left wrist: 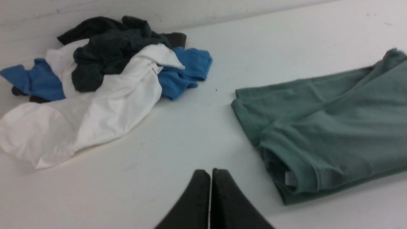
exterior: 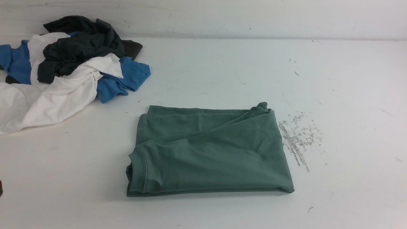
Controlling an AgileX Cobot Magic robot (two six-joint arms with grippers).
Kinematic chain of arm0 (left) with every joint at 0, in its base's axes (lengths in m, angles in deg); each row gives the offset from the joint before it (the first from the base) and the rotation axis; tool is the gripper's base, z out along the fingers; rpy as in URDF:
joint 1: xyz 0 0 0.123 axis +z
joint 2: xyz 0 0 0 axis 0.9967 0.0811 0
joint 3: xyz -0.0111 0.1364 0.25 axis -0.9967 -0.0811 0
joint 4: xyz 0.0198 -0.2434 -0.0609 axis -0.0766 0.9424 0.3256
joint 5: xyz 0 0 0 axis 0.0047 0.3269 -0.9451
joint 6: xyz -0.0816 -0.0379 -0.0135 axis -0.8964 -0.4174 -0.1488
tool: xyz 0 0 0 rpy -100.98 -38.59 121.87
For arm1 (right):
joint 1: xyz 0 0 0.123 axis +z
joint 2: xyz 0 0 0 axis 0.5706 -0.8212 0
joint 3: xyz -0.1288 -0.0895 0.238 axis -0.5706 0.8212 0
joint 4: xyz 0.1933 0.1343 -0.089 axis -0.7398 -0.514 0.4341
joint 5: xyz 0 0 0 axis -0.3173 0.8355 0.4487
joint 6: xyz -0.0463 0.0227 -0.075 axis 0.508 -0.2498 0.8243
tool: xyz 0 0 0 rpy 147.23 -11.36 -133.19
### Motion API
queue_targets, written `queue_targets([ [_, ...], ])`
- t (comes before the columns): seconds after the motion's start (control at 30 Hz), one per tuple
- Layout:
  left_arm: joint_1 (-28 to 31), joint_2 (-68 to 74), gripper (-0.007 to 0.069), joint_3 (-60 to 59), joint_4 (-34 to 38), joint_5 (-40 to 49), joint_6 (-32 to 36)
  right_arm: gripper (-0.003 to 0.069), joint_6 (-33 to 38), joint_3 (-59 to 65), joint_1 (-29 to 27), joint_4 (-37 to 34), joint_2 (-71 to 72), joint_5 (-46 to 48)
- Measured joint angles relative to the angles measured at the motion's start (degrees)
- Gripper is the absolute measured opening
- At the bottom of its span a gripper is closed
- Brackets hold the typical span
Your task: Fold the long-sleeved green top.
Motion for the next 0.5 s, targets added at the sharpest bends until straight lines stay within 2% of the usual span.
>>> queue_targets([
  [0.3, 4.00, -10.15, -0.0004, -17.07, -1.41, -1.99, 0.05, -0.0017, 0.00, 0.00, -0.15, 0.00, 0.00, 0.00],
  [0.5, 4.12, -10.26, -0.0004, -19.66, -1.97, -8.05, 0.06, -0.0017, 0.13, 0.00, -0.26, 0.00, 0.06, -0.08],
])
